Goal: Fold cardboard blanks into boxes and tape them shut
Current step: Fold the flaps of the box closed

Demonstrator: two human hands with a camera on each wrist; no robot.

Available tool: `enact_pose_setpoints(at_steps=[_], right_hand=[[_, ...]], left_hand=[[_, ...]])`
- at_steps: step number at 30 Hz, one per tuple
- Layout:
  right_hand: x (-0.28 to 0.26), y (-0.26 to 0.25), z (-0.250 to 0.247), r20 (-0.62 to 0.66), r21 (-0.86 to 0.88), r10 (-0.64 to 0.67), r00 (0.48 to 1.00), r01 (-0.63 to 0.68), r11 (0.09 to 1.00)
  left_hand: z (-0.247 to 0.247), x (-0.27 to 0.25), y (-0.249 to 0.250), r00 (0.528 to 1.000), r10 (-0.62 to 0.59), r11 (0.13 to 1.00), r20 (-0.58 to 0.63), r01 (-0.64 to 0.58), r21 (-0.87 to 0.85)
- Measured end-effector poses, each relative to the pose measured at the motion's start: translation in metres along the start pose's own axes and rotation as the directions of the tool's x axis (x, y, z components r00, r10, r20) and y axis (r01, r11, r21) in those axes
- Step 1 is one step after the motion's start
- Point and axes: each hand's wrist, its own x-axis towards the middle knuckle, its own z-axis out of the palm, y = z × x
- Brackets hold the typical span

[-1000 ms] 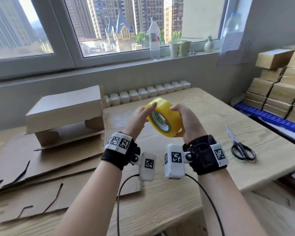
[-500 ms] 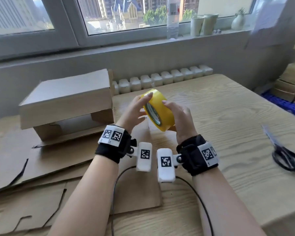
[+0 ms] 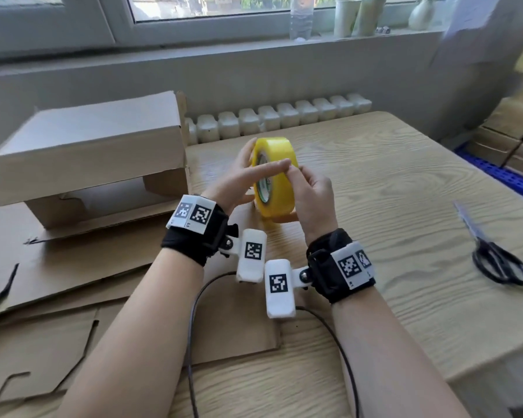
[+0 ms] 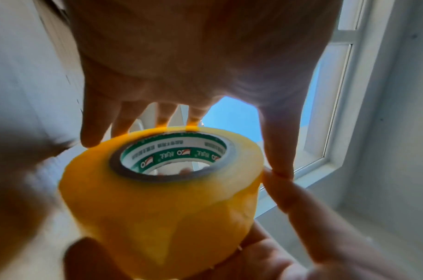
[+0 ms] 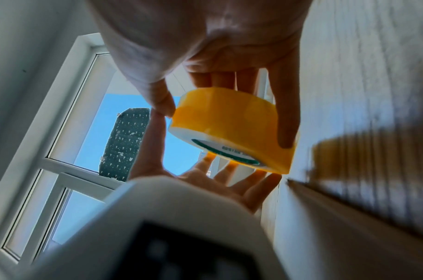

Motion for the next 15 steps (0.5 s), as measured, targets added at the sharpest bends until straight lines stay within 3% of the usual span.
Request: enact_pose_setpoints(at_steps=[2, 6, 11, 15], right_hand=[[0.0015, -0.0004, -0.0026, -0.002, 0.020, -0.039, 0.999, 0.039, 0.999], [0.0036, -0.0020, -0.0072, 0.050, 0.092, -0.081, 0.995, 0.076, 0.993], [0.0019, -0.0052, -0.0090, 0.136, 0.176, -0.073, 0.988, 0.048, 0.983], [0.0001, -0.0023, -0.0032, 0.167, 0.158, -0.040, 0.985, 0.013, 0.987]], left_hand=[[0.0017, -0.0025, 0.0016, 1.000, -0.013, 1.000, -0.001, 0.013, 0.005], [-0.0015, -0.0053, -0.0039, 0.987, -0.158, 0.977, 0.008, 0.157, -0.142], [-0.0016, -0.0002, -0.0007, 0.973, -0.203, 0.979, -0.107, 0.198, -0.058], [-0.0069, 0.0004, 0.0004, 0.982, -0.123, 0.991, -0.145, 0.115, -0.062]])
